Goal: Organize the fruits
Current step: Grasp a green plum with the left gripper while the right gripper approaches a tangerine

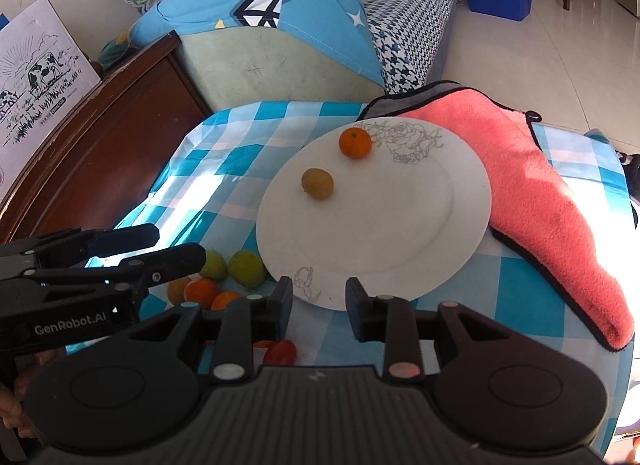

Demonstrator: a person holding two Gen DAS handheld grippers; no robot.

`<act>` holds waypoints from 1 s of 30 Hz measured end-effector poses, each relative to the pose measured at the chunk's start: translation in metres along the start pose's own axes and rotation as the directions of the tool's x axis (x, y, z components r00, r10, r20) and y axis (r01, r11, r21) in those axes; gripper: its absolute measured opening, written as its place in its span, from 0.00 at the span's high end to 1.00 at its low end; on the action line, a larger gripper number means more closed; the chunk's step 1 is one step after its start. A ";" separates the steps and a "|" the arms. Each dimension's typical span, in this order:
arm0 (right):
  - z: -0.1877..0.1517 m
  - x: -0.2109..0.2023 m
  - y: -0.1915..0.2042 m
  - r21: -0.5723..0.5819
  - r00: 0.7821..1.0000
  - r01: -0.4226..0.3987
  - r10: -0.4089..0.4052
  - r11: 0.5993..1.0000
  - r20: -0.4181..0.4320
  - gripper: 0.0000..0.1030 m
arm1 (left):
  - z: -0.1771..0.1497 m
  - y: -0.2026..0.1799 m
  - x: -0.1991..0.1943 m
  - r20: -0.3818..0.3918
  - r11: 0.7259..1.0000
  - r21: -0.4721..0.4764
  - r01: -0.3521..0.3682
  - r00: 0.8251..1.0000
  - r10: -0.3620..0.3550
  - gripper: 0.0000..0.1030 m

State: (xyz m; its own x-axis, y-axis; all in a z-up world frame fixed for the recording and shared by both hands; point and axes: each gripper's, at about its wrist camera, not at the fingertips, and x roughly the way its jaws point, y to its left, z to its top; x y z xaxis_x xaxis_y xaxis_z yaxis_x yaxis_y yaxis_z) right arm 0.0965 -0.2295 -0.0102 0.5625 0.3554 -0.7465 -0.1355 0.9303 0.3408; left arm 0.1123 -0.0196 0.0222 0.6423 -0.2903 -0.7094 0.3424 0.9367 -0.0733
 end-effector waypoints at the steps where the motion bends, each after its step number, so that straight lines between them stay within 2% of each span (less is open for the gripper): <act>1: -0.001 -0.001 0.002 -0.006 1.000 -0.004 0.004 1.000 -0.002 0.70 | -0.001 0.003 -0.003 -0.001 1.000 -0.005 -0.005 1.000 0.005 0.42; 9: -0.015 -0.006 0.019 -0.062 0.998 -0.045 0.043 0.997 -0.034 0.70 | -0.018 0.019 -0.020 -0.017 0.998 -0.050 -0.049 0.999 0.048 0.42; 17: -0.031 -0.007 0.031 -0.086 0.994 -0.089 0.083 0.992 -0.065 0.70 | -0.042 0.018 -0.030 -0.051 0.998 -0.037 -0.057 0.997 0.055 0.42; 22: -0.037 -0.006 0.032 -0.089 0.993 -0.093 0.087 0.992 -0.078 0.70 | -0.057 0.011 -0.037 -0.069 1.000 -0.019 -0.022 0.997 0.020 0.42; 30: -0.039 0.000 0.041 -0.106 0.989 -0.125 0.115 0.986 -0.095 0.70 | -0.081 -0.012 -0.038 -0.124 0.995 0.056 0.083 0.989 -0.075 0.42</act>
State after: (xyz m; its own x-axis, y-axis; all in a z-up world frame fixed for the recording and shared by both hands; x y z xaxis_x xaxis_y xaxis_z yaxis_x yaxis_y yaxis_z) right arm 0.0593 -0.1883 -0.0183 0.4631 0.4671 -0.7532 -0.2907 0.8829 0.3688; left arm 0.0277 -0.0040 -0.0067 0.5248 -0.3334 -0.7832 0.4324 0.8970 -0.0920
